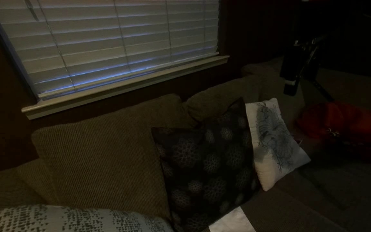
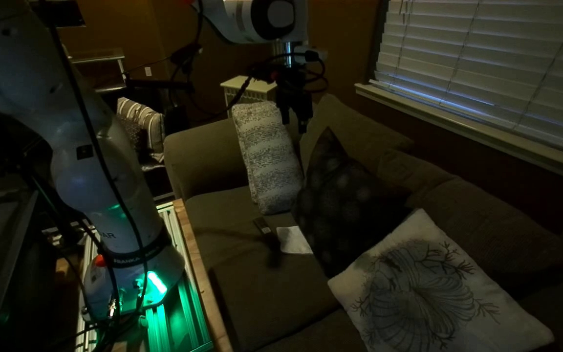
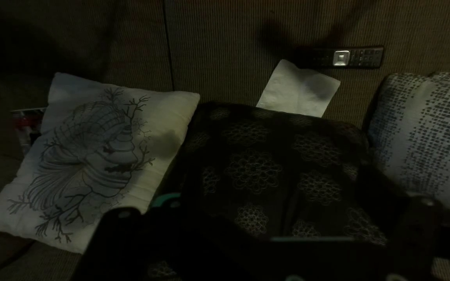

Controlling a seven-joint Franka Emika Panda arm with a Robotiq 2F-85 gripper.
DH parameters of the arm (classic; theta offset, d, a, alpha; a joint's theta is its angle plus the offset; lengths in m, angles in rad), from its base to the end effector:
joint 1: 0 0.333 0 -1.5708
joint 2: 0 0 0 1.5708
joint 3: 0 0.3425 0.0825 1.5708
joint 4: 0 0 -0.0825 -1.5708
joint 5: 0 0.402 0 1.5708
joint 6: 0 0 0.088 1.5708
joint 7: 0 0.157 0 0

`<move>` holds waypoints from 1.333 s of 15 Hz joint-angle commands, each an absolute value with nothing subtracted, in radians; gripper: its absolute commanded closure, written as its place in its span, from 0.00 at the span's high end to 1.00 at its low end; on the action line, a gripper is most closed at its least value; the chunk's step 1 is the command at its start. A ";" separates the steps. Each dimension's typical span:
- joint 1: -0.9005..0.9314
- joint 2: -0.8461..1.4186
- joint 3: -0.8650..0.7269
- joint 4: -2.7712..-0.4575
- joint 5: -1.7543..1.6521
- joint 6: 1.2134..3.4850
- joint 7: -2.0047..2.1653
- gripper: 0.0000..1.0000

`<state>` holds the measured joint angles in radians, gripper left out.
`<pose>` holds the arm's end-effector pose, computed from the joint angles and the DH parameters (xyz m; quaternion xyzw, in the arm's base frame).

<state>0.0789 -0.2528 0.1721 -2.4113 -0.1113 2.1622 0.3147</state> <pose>0.4514 0.1056 0.3735 0.9977 -0.0034 0.0181 0.0651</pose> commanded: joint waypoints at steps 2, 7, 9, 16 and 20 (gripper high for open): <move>0.081 -0.253 0.170 -2.410 -0.112 2.160 0.314 1.00; 0.081 -0.253 0.170 -2.410 -0.112 2.160 0.314 1.00; 0.081 -0.253 0.170 -2.410 -0.112 2.160 0.314 1.00; 0.081 -0.253 0.170 -2.410 -0.112 2.160 0.314 1.00; 0.059 -0.259 0.162 -2.417 -0.136 2.176 0.354 1.00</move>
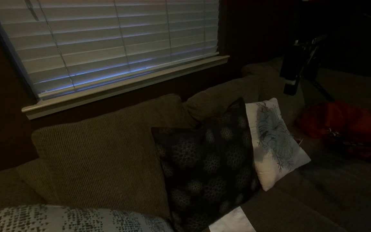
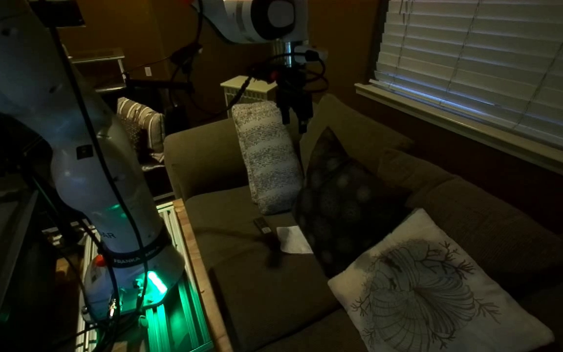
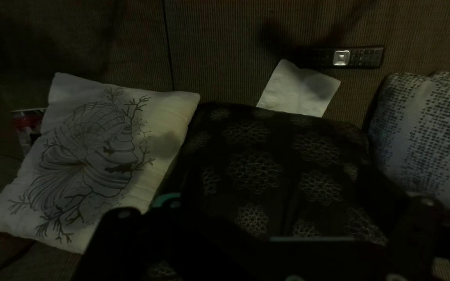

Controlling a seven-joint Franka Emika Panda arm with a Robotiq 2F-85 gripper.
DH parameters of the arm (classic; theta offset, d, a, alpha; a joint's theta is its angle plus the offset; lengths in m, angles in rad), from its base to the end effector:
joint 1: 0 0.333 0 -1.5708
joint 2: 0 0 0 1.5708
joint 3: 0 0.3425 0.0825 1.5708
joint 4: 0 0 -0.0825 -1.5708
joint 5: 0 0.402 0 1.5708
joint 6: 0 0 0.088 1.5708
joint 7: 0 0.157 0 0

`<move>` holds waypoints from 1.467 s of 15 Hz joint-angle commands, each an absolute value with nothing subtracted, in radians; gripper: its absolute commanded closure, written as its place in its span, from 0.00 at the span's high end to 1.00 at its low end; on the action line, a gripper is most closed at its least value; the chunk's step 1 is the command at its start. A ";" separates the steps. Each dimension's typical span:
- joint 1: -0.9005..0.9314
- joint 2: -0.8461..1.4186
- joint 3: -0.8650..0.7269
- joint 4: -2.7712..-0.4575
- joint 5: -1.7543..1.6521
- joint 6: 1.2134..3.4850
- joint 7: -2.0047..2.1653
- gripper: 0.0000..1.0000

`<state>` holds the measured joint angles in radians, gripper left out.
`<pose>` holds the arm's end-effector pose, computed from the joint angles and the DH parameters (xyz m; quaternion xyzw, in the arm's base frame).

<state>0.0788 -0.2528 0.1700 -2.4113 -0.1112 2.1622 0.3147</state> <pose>0.4516 0.1047 0.3735 0.9977 -0.0045 0.0180 0.0648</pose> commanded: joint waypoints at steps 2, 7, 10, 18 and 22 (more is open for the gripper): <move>0.035 -0.264 0.147 -2.430 -0.153 2.208 0.384 1.00; -0.014 -0.269 0.112 -2.464 -0.195 2.301 0.380 1.00; -0.031 -0.266 0.105 -2.497 -0.214 2.361 0.389 1.00; -0.075 -0.194 0.105 -2.553 -0.260 2.592 0.430 1.00; -0.076 -0.138 0.092 -2.531 -0.228 2.595 0.432 1.00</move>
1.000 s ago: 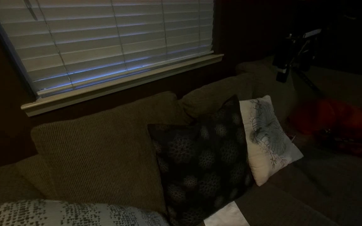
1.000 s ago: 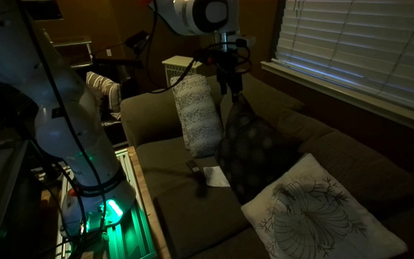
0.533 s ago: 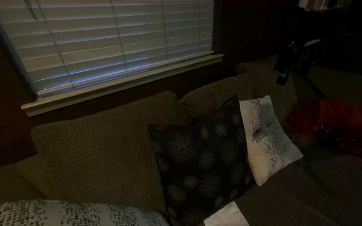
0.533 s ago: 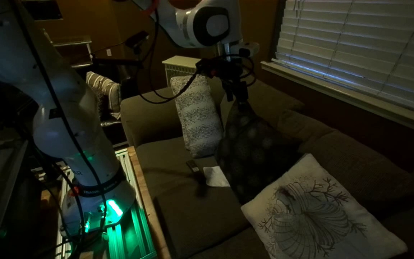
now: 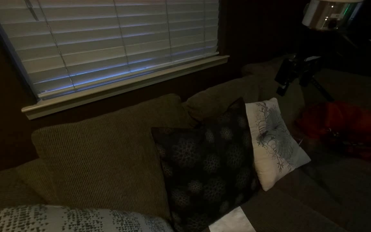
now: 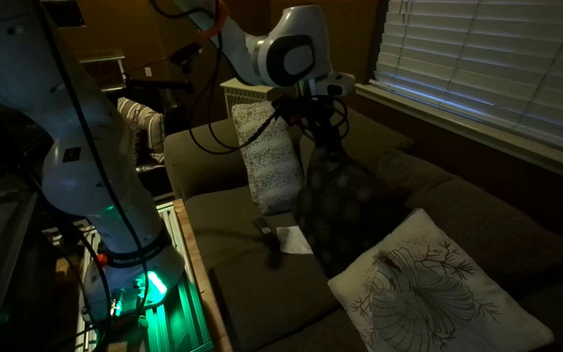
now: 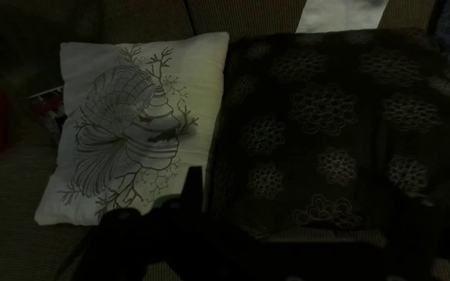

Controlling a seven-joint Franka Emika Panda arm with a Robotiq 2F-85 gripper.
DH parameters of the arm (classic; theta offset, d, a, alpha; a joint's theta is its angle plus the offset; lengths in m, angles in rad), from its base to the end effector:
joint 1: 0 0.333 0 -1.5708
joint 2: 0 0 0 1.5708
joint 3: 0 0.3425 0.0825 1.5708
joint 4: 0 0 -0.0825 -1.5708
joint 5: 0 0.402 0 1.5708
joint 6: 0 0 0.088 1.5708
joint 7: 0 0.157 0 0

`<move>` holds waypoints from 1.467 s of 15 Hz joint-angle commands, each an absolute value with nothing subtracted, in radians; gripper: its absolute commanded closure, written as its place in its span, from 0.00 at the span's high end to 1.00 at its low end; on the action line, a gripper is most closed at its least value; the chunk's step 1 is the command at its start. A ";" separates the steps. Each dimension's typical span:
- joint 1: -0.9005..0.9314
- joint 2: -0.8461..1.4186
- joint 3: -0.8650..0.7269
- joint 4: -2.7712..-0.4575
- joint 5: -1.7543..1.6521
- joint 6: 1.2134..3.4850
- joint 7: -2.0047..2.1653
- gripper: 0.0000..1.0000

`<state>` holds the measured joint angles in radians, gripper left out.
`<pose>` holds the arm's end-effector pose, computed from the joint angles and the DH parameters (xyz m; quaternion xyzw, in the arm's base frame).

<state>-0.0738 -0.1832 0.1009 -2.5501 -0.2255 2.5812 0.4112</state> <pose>0.4783 0.0099 0.3203 0.9861 -0.1016 0.1195 0.0541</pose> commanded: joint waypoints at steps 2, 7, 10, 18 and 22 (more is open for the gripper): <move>-0.067 -0.163 0.087 -2.548 -0.226 2.582 0.413 1.00; -0.066 -0.150 0.082 -2.543 -0.226 2.583 0.413 1.00; -0.066 -0.150 0.082 -2.541 -0.226 2.583 0.413 1.00; -0.066 -0.046 0.033 -2.487 -0.173 2.671 0.375 1.00; -0.038 0.048 0.025 -2.410 -0.012 2.692 0.320 1.00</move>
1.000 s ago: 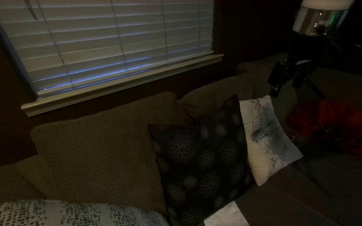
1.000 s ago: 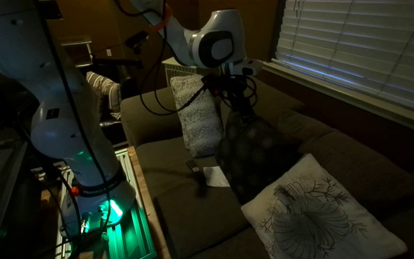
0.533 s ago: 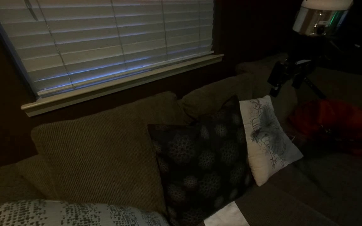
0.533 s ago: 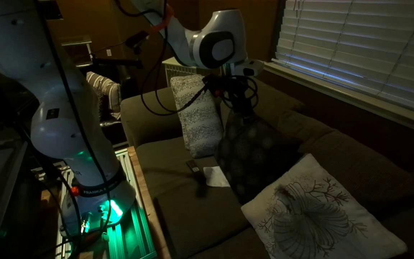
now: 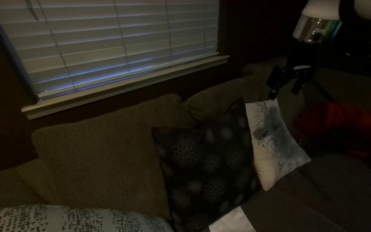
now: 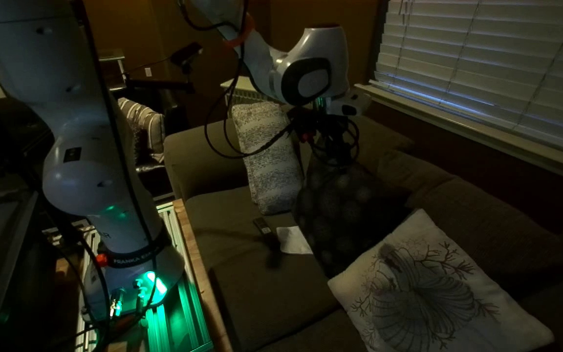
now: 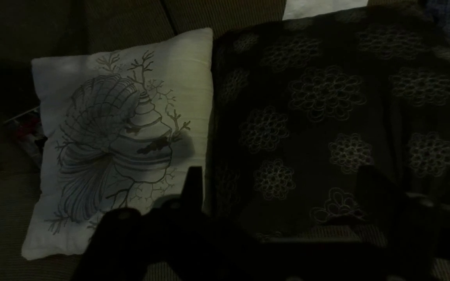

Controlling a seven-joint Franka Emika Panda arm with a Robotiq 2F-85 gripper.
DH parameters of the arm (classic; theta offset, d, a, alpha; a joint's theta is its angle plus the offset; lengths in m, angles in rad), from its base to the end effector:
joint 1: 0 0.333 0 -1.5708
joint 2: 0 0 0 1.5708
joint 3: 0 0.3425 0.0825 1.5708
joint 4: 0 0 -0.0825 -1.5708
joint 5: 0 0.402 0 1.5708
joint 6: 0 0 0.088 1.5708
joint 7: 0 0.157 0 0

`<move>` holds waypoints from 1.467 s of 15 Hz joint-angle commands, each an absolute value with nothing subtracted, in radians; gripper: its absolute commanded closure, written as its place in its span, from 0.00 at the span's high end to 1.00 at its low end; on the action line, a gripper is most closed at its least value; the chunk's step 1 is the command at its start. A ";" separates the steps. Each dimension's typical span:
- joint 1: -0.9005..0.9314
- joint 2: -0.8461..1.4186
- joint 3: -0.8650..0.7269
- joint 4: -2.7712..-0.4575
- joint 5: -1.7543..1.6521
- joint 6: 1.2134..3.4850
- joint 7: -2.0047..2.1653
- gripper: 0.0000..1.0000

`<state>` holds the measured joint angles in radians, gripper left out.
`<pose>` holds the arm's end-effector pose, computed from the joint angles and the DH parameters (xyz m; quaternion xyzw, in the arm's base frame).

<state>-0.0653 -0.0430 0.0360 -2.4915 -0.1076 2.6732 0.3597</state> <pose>0.5085 -0.0142 0.2887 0.9822 -0.1476 0.1154 0.0115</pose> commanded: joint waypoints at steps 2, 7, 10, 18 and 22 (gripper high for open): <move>-0.029 0.100 0.027 -2.351 0.026 2.698 0.334 1.00; 0.008 0.235 0.010 -2.205 0.015 2.668 0.425 1.00; 0.043 0.314 -0.017 -2.128 0.005 2.652 0.490 1.00; 0.117 0.498 -0.065 -1.959 0.023 2.635 0.536 1.00; 0.130 0.568 -0.074 -1.890 0.047 2.640 0.559 1.00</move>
